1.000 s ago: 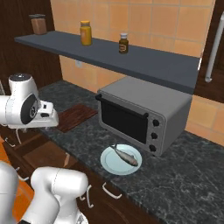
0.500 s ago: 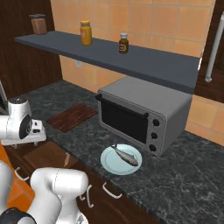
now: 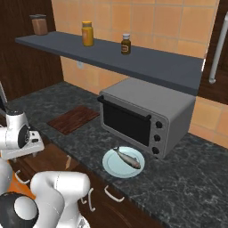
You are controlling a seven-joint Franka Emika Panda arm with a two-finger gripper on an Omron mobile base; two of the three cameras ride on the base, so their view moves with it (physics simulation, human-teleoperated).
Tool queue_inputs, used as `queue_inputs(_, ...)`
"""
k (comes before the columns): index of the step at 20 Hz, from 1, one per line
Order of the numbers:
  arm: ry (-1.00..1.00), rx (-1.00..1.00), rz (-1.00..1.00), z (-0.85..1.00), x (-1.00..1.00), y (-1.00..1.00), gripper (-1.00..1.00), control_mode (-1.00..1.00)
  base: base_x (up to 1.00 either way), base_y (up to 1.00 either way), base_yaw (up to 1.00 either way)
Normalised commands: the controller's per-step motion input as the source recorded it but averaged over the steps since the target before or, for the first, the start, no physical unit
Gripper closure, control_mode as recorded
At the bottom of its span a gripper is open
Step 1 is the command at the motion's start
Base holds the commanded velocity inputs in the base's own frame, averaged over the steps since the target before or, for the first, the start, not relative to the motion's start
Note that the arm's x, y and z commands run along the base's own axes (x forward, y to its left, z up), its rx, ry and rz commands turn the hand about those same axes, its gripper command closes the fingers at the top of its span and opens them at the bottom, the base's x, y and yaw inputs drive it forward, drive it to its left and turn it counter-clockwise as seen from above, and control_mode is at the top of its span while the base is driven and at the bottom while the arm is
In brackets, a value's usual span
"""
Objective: Pick up the knife from the drawer and place it on the cutting board. Then place the meat from the plate to the cutting board.
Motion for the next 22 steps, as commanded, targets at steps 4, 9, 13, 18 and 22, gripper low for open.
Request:
queue_inputs(4,0.0,-0.01,0.07,-0.26,0.04,0.0,-1.0,-1.0,0.0,0.0,0.0)
queue_inputs(9,0.0,0.0,0.07,-0.48,0.11,0.0,-1.0,-1.0,0.0,0.0,0.0)
queue_inputs(13,0.0,0.0,0.08,-0.49,0.2,0.0,-1.0,-1.0,0.0,0.0,0.0)
queue_inputs(18,0.0,0.0,0.06,-0.43,0.1,0.0,-1.0,-1.0,0.0,0.0,0.0)
queue_inputs(22,0.01,0.0,0.08,-0.48,0.0,0.08,-1.0,-1.0,0.0,0.0,0.0)
